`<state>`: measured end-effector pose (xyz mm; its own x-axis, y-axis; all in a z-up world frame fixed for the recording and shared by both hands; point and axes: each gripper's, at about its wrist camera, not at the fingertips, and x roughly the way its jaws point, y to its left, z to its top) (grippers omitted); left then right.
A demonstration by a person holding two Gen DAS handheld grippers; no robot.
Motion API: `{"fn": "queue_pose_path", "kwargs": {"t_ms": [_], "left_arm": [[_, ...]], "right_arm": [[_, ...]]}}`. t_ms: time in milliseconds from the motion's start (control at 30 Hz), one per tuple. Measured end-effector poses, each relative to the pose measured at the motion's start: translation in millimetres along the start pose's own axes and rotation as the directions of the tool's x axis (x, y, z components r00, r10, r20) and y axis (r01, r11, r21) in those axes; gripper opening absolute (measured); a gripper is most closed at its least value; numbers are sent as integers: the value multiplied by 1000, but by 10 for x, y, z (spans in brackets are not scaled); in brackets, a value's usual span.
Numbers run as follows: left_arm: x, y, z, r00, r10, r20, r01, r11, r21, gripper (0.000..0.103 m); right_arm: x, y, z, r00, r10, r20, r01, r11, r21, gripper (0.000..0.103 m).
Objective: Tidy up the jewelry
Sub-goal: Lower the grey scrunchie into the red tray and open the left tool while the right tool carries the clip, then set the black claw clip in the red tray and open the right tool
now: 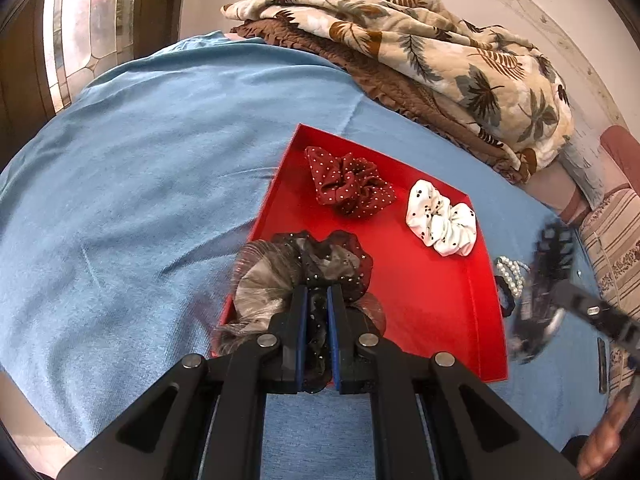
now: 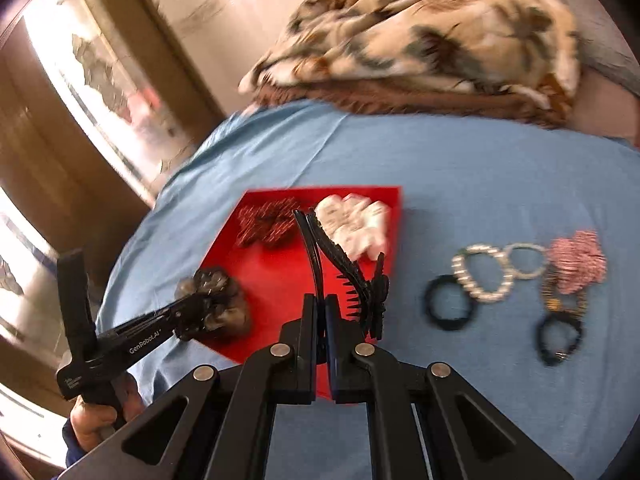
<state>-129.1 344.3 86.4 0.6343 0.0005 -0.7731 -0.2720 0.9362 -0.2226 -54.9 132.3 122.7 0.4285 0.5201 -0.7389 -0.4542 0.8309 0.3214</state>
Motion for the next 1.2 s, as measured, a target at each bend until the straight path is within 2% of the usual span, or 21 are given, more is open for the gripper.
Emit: {"fn": "queue_pose_path", "kwargs": {"t_ms": [233, 333, 500, 600, 633, 733, 767, 967, 1067, 1200], "left_arm": [[3, -13, 1, 998, 50, 24, -51, 998, 22, 12], [15, 13, 6, 999, 49, 21, -50, 999, 6, 21], [-26, 33, 19, 999, 19, 42, -18, 1000, -22, 41], [-78, 39, 20, 998, -6, 66, 8, 999, -32, 44], [-90, 38, 20, 997, -9, 73, 11, 999, -33, 45], [-127, 32, 22, 995, -16, 97, 20, 999, -38, 51], [-136, 31, 17, 995, -17, 103, 21, 999, -39, 52], [-179, 24, 14, 991, -8, 136, 15, 999, -50, 52], [-193, 25, 6, 990, -5, 144, 13, 998, -54, 53], [-212, -48, -33, 987, 12, 163, -5, 999, -42, 53]], "right_arm": [[532, 145, -76, 990, -65, -124, 59, 997, -54, 5], [625, 132, -132, 986, -69, -154, 63, 997, -39, 5], [644, 111, -128, 985, -80, -153, 77, 997, -26, 5], [636, 109, -134, 985, -82, -153, 80, 997, -23, 7], [613, 108, -140, 985, -86, -147, 83, 996, -24, 12], [507, 107, -146, 990, -76, -119, 74, 997, -18, 43], [474, 109, -145, 991, -76, -110, 74, 997, -18, 46], [45, -64, -173, 996, -87, -29, 87, 996, -16, 47], [-214, -344, -225, 992, -127, 12, 127, 992, 16, 54], [-610, -976, -384, 973, -224, 46, 218, 970, 111, 56]]}}
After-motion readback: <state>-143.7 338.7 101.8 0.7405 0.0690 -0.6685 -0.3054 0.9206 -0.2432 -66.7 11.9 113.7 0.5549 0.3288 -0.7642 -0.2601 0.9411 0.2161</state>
